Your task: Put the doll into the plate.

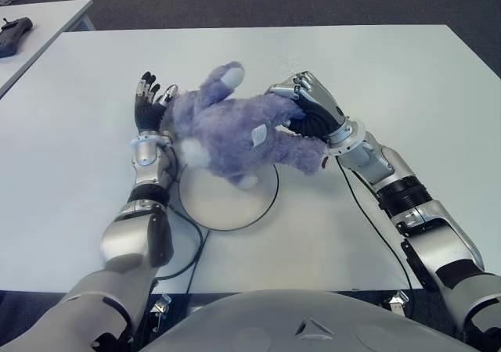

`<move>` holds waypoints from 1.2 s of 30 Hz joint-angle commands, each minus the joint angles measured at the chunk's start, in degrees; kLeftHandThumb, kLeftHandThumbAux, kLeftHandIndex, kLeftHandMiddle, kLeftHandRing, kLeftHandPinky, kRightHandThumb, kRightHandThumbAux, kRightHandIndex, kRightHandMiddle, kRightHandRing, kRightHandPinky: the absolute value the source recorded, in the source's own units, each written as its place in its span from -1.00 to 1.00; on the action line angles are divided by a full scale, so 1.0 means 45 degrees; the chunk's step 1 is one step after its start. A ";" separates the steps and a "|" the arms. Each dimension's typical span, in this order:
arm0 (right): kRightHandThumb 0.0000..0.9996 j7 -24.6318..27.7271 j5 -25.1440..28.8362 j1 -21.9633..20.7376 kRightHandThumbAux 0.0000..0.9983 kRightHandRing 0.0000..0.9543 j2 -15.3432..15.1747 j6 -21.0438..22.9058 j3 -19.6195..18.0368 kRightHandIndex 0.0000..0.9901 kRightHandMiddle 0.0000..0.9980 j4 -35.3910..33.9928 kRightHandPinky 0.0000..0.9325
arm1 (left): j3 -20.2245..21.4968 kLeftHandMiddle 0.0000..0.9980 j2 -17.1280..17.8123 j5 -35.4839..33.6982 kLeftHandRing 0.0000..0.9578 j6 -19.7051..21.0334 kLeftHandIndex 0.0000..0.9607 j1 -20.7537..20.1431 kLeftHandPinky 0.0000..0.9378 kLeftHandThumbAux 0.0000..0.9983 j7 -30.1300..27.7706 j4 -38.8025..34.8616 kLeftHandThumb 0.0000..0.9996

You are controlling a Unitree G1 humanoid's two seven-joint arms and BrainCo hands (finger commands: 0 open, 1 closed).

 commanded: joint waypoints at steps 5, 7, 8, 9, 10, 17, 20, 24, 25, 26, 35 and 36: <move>0.41 0.1106 -0.0141 0.1049 0.44 0.74 0.0940 -0.0674 0.0710 -0.12 0.69 -0.0397 0.81 | -0.0078 -0.84 -0.2066 0.0087 -0.83 0.0331 -0.88 0.3497 -0.78 0.29 0.0669 0.2462 -1.00; 0.41 0.0908 -0.0701 0.0932 0.44 0.74 0.1053 -0.1035 0.0875 -0.11 0.68 0.0057 0.79 | 0.0004 -0.84 -0.2105 0.0037 -0.83 0.0319 -0.87 0.3477 -0.78 0.29 0.0605 0.2497 -1.00; 0.41 0.0893 -0.0882 0.0859 0.44 0.73 0.1075 -0.1166 0.0929 -0.11 0.66 0.0170 0.76 | 0.0050 -0.84 -0.2128 0.0004 -0.84 0.0321 -0.87 0.3463 -0.76 0.29 0.0573 0.2521 -1.00; 0.40 0.0913 -0.0962 0.0817 0.44 0.73 0.1086 -0.1238 0.0941 -0.11 0.66 0.0207 0.76 | 0.0077 -0.84 -0.2142 -0.0015 -0.84 0.0324 -0.87 0.3454 -0.76 0.29 0.0555 0.2537 -1.00; 0.41 0.0902 -0.1123 0.0764 0.44 0.70 0.1082 -0.1316 0.0950 -0.11 0.63 0.0226 0.72 | 0.0084 -0.85 -0.2141 -0.0021 -0.84 0.0320 -0.88 0.3454 -0.77 0.30 0.0562 0.2529 -1.00; 0.40 0.1269 -0.1217 0.0655 0.45 0.68 0.0968 -0.1559 0.0862 -0.11 0.62 -0.0093 0.73 | 0.0082 -0.86 -0.2120 -0.0018 -0.85 0.0593 -0.91 0.3420 -0.79 0.28 0.0701 0.2536 -1.00; 0.41 0.1475 -0.1219 0.0700 0.44 0.70 0.0981 -0.1407 0.0873 -0.11 0.63 -0.0263 0.78 | 0.0140 -0.88 -0.2112 -0.0085 -0.86 0.0743 -0.92 0.3401 -0.82 0.27 0.0662 0.2545 -1.00; 0.41 0.1854 -0.1013 0.0745 0.44 0.72 0.0943 -0.1244 0.0956 -0.11 0.65 -0.0245 0.80 | 0.0330 -0.89 -0.2176 -0.0282 -0.87 0.0621 -0.93 0.3409 -0.83 0.27 0.0467 0.2529 -1.00; 0.41 0.1981 -0.0932 0.0756 0.44 0.72 0.0927 -0.1202 0.0987 -0.11 0.66 -0.0225 0.81 | 0.0387 -0.89 -0.2198 -0.0336 -0.88 0.0568 -0.93 0.3409 -0.83 0.26 0.0411 0.2521 -1.00; 0.41 0.2066 -0.0882 0.0765 0.44 0.72 0.0922 -0.1179 0.0999 -0.11 0.66 -0.0214 0.81 | 0.0423 -0.89 -0.2211 -0.0360 -0.88 0.0538 -0.93 0.3408 -0.83 0.26 0.0380 0.2516 -1.00; 0.42 0.2306 -0.1338 0.1209 0.44 0.75 0.1020 -0.1164 0.1365 -0.11 0.67 0.0352 0.83 | 0.0471 -0.88 -0.2278 -0.0290 -0.89 0.0239 -0.92 0.3384 -0.85 0.21 0.0367 0.2487 -1.00; 0.42 0.2351 -0.1360 0.1256 0.44 0.76 0.1004 -0.1129 0.1380 -0.11 0.68 0.0359 0.84 | 0.0399 -0.87 -0.2281 -0.0216 -0.88 0.0179 -0.92 0.3390 -0.84 0.20 0.0458 0.2454 -1.00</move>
